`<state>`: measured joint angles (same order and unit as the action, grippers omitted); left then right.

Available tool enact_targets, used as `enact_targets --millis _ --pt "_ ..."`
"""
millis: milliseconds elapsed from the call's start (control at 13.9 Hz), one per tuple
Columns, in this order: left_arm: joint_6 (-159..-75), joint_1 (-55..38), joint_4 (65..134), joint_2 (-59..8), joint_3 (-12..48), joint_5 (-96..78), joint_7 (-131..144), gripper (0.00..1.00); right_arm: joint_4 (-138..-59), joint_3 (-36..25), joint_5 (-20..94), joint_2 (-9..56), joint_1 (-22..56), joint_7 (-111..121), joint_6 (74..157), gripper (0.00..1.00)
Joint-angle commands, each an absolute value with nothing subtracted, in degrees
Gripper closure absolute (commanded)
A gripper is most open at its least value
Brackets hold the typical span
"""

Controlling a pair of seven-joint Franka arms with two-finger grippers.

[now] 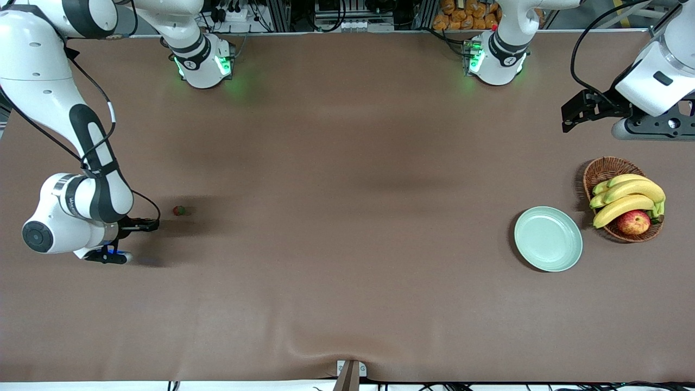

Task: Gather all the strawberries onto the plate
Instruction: 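Reach down and grasp the nearest red strawberry with the right gripper, then carry the strawberry to mid-table and release it with the right gripper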

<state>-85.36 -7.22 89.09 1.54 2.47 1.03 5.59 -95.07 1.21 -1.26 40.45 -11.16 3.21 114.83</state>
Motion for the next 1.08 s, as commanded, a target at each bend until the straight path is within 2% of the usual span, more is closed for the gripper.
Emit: enact_targets --millis 0,143,359,502,717,1004 --pt "-85.61 -6.86 88.77 1.41 2.64 1.32 4.92 0.0 -96.15 1.14 -1.85 40.34 -11.07 3.95 116.01 0.44" --pt "-85.61 -6.86 88.77 1.41 2.64 1.32 4.92 0.0 -96.24 1.14 -1.93 40.34 -10.99 4.3 116.02 0.58" --pt "-85.61 -6.86 88.77 1.32 2.64 1.32 4.92 0.0 -96.07 1.23 -1.93 40.25 -11.07 4.75 116.02 0.88" --pt "-85.61 -6.86 88.77 1.32 2.55 1.32 4.92 0.0 -95.37 1.23 -1.67 39.47 -10.99 4.75 115.84 0.99" --pt "-85.61 -6.86 88.77 1.32 2.55 1.32 4.92 0.0 -91.94 1.58 -1.06 36.4 -8.27 4.31 114.96 1.0" --pt "-85.61 -6.77 88.77 1.32 2.55 1.32 4.92 0.0 -89.21 2.8 -0.36 33.32 0.07 3.17 114.96 1.0"
